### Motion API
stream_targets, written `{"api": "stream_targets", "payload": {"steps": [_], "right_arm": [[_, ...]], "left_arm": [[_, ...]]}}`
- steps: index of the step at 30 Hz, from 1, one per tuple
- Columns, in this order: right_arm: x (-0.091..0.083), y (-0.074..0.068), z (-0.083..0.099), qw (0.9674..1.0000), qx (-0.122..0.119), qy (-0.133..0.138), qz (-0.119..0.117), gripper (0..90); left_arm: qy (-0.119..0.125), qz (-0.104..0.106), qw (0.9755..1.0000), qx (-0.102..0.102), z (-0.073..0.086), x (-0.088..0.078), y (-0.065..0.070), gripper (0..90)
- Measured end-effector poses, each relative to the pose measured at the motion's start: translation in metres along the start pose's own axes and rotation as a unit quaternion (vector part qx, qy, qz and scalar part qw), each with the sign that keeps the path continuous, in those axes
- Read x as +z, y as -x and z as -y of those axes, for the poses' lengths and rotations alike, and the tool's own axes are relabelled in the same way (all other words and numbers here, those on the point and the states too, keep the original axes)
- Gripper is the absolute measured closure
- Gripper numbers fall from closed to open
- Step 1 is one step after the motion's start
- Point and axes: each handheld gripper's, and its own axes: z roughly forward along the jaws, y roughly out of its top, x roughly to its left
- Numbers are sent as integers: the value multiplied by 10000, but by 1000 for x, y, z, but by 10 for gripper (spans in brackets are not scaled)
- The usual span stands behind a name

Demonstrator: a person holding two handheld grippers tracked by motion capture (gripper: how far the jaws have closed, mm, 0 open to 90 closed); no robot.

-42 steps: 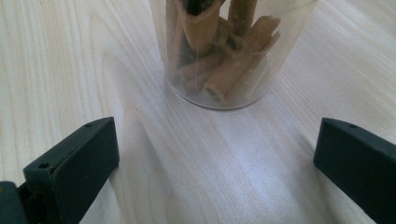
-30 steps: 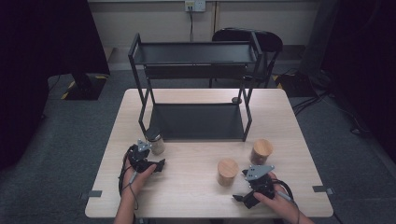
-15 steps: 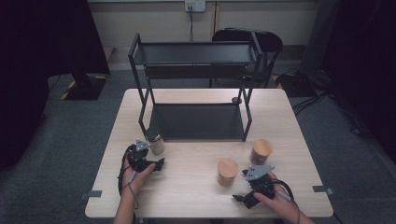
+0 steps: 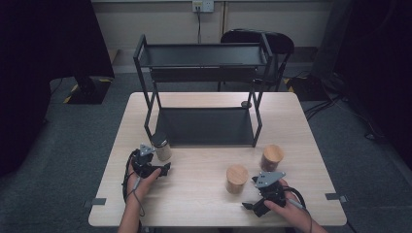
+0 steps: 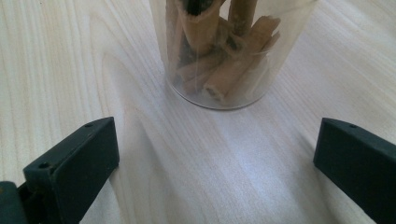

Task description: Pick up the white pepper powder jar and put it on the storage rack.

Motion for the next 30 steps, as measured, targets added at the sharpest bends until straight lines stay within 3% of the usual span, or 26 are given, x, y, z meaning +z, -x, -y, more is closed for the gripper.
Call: {"api": "stream_targets", "payload": {"steps": [30], "right_arm": [[0, 0, 0, 10000, 0, 2, 0, 0]], "left_arm": [[233, 30, 9996, -183, -8, 2, -7, 33]]}}
